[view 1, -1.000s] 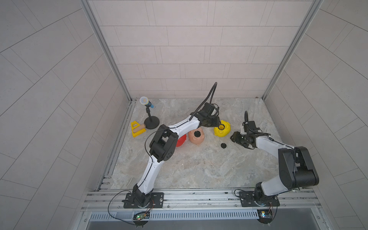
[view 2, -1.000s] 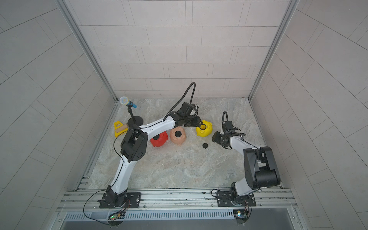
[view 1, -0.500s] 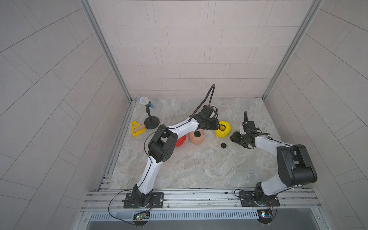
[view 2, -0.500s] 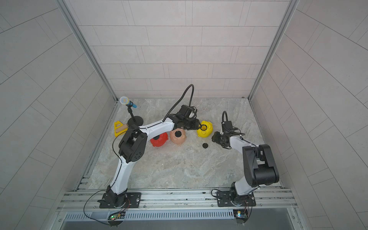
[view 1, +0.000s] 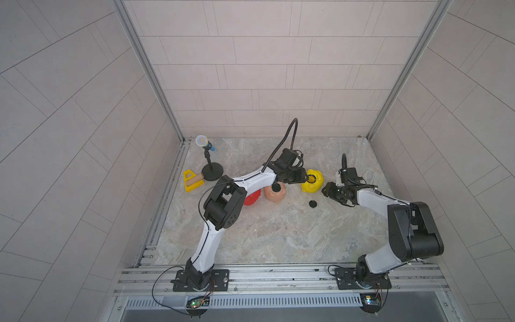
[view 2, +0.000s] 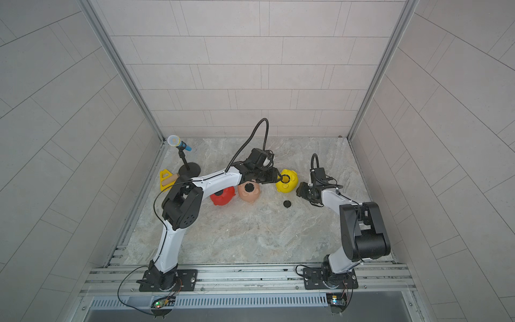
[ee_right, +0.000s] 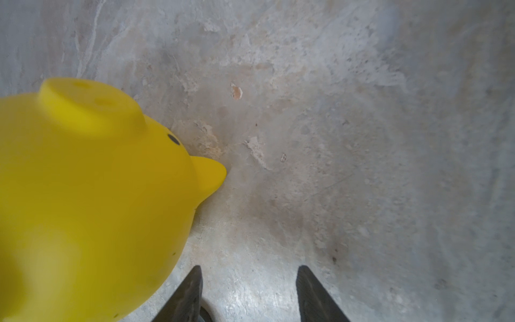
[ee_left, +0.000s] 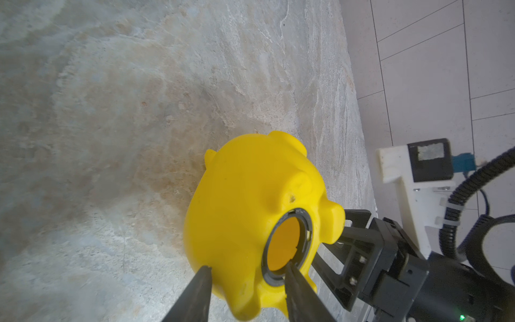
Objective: Close piggy banks
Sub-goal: Adjust the piggy bank at the center of the board.
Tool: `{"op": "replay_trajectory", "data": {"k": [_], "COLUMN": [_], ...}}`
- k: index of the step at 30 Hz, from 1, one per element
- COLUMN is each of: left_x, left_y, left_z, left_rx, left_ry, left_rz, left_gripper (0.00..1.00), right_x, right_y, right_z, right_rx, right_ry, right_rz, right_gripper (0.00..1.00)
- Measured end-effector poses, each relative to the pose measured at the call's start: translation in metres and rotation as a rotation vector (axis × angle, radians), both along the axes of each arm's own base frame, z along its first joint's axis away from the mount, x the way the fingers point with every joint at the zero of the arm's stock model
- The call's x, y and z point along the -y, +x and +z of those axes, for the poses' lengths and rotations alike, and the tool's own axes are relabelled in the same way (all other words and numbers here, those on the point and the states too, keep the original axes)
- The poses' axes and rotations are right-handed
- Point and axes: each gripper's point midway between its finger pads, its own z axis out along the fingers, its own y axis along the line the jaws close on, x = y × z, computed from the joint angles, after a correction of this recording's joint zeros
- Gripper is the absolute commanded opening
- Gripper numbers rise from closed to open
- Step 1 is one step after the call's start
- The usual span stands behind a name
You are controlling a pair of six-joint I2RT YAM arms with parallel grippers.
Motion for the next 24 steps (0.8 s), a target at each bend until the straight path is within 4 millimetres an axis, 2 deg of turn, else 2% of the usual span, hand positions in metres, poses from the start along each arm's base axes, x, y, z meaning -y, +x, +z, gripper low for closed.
{"op": "replay_trajectory", "data": {"k": [12,24], "left_x": [0.003,0.005], "left_y": [-0.013,-0.027], "left_z": [-0.003,0.006], "left_rx": [-0.016,-0.016], "left_ry": [-0.017,-0.050], "left_rz": [-0.017,-0.028], "left_gripper": [0.49,0.49], "right_x": [0.004,0.006], "right_y": [0.001,0.006], "right_z": [-0.002,-0.004], "right_rx": [-0.003,-0.007], "right_ry": [0.000,0.001], "right_rz": [-0.010,-0.016], "right_gripper": [0.55,0.55]}}
